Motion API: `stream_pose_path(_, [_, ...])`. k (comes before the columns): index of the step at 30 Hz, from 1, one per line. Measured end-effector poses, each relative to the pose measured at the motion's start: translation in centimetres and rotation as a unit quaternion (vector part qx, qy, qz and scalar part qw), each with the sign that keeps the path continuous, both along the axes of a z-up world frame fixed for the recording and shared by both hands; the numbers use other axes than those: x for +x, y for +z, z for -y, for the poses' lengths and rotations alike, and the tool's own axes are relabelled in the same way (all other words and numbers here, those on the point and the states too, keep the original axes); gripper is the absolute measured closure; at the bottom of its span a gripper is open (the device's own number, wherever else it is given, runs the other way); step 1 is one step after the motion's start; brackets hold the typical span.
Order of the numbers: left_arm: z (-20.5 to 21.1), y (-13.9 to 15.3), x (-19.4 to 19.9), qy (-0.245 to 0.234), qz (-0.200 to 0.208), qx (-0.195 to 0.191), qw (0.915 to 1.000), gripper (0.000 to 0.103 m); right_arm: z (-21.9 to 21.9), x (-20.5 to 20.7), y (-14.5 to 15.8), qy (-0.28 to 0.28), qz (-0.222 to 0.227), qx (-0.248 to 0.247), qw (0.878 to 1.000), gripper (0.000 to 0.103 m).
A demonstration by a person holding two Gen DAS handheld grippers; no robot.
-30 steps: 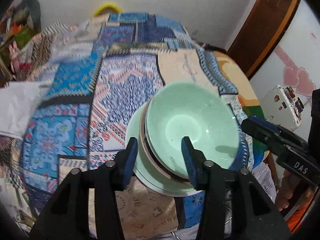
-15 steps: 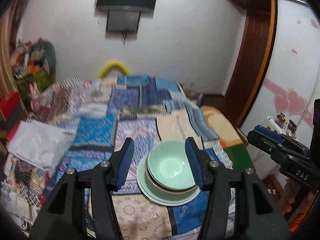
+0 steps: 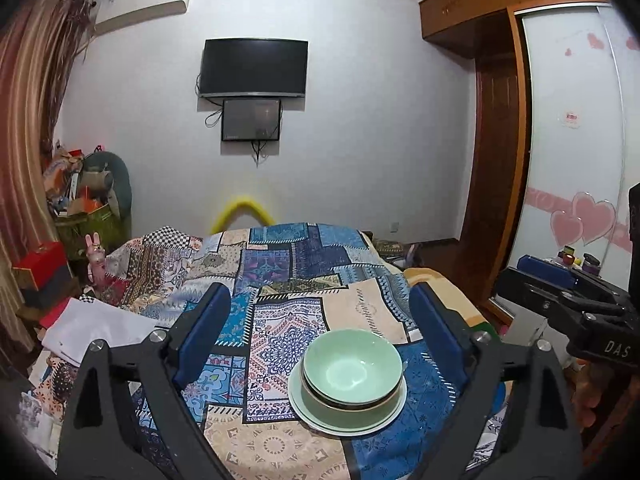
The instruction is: Organize plates and bowls
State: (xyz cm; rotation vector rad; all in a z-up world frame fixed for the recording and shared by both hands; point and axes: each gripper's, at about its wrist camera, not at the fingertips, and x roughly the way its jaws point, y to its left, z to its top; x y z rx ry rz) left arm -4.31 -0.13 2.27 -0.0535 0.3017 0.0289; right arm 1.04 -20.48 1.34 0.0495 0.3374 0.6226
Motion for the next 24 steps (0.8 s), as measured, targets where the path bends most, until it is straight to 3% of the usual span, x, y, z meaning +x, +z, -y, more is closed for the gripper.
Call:
stream_pose_path(4, [-0.1,0.1,-0.6,0.002,0.010,-0.006,0.9999,0.003,-0.1,-0.8,0.1,-0.001,0.014,0.000,1.000,0.015])
stream_pose_path(9, [0.0,0.1,-1.1,0.004,0.020,-0.003,0.9998,0.001,-0.2,-1.3,0.3,-0.013,0.026,0.007,1.000,0.001])
stream_pose_path(24, [0.3,-0.1,-1.3,-0.003,0.023,0.001,0.9997,0.001,0.1,-1.5,0.0,-0.025,0.027,0.013,0.999,0.000])
